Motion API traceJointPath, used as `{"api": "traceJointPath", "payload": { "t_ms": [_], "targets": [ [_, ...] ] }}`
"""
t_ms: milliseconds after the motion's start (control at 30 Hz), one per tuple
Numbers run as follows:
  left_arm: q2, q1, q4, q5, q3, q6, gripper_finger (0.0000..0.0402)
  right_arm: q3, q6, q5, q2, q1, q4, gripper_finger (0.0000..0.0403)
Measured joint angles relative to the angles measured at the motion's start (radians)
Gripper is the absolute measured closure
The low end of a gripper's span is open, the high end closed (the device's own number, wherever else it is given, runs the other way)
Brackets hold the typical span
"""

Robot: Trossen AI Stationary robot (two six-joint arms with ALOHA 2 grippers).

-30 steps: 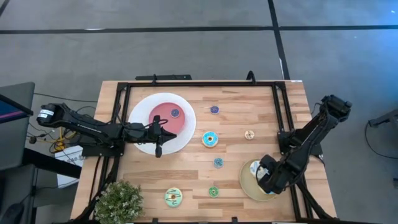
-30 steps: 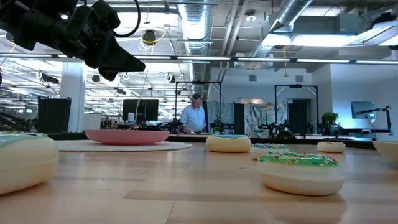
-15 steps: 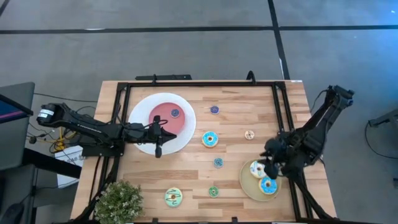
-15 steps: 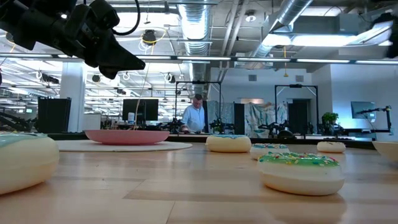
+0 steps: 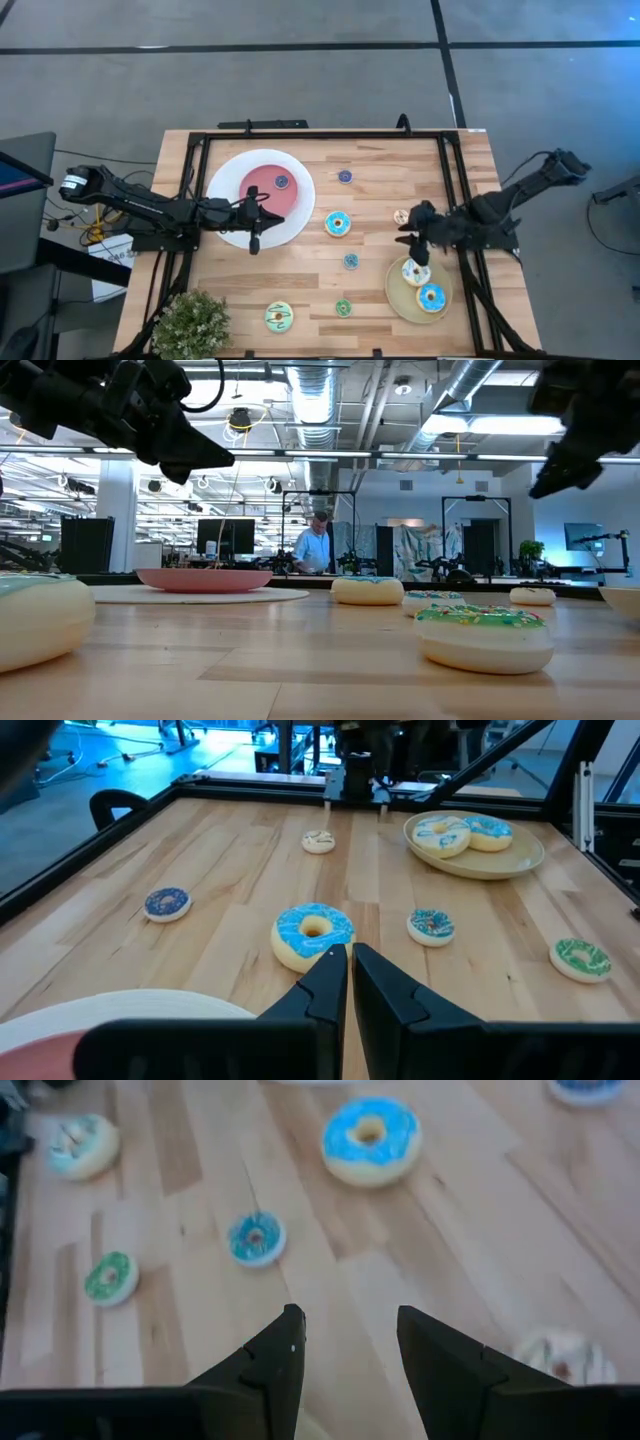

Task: Pick & Place donuts
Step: Put the small blue donut onto the pink plate

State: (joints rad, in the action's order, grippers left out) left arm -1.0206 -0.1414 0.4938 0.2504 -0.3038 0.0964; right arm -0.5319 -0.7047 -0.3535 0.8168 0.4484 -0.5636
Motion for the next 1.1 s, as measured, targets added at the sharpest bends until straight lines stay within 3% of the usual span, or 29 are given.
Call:
{"api": "traceJointPath", "payload": {
  "t_ms": [167, 367, 533, 800, 1100],
  "targets": [
    [-0.002, -0.025, 0.005, 0.01, 0.0, 0.017, 0.0388, 0.056, 0.213, 0.119, -0.042, -0.2, 0.144, 0.0253],
    [-0.083, -0.072, 0.077, 0.063, -0.016, -0.003, 0.0388, 0.112, 0.38, 0.358, -0.043, -0.436, 0.313, 0.0253],
    [-0.202, -0.088, 0.081, 0.074, -0.083, -0.005, 0.0388, 0.149, 0.4, 0.38, -0.043, -0.561, 0.368, 0.0259],
    [-0.395, -0.088, 0.032, 0.049, -0.268, -0.048, 0.0388, 0.182, 0.416, 0.377, -0.043, -0.627, 0.394, 0.027],
    [-0.599, -0.077, -0.118, 0.046, -0.579, -0.039, 0.0388, 0.274, 0.444, 0.378, -0.045, -0.626, 0.446, 0.028]
  ]
}}
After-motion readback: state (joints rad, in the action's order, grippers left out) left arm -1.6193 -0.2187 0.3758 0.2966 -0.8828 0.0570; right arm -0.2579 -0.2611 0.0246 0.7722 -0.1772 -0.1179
